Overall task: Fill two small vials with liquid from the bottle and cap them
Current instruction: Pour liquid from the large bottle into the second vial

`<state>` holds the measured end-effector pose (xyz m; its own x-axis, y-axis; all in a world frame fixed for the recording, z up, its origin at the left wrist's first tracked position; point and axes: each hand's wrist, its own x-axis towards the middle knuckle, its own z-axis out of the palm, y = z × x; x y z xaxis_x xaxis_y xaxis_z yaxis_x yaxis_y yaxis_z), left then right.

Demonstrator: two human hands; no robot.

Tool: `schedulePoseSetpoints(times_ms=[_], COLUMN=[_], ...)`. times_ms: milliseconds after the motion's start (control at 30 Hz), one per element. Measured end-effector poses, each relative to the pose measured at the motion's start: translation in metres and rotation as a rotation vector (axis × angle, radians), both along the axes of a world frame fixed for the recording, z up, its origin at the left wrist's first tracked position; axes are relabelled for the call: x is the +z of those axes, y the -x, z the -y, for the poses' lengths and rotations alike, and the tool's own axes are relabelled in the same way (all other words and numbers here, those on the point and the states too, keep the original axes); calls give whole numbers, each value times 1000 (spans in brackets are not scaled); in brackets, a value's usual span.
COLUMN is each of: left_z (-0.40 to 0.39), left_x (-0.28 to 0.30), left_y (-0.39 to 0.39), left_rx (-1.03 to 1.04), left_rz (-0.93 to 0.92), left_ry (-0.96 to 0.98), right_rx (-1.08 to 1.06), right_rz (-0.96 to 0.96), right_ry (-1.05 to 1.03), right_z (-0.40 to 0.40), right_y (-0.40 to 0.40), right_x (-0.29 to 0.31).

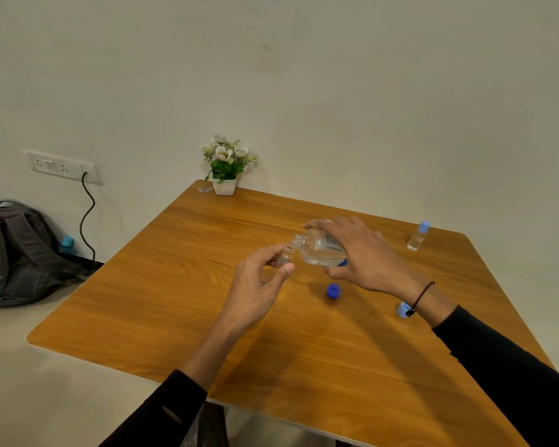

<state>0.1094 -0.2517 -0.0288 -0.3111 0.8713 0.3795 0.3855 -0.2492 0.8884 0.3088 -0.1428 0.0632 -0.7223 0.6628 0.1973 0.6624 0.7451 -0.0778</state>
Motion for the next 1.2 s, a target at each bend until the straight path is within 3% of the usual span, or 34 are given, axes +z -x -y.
schedulePoseSetpoints(times_ms=[1200], left_z=[2], left_x=[5], left_y=[-2], left_rx=[-3], left_rz=[-1], left_ry=[-9], right_rx=[15], right_rz=[112], right_ry=[-83], right_z=[-6], right_y=[4], right_x=[12])
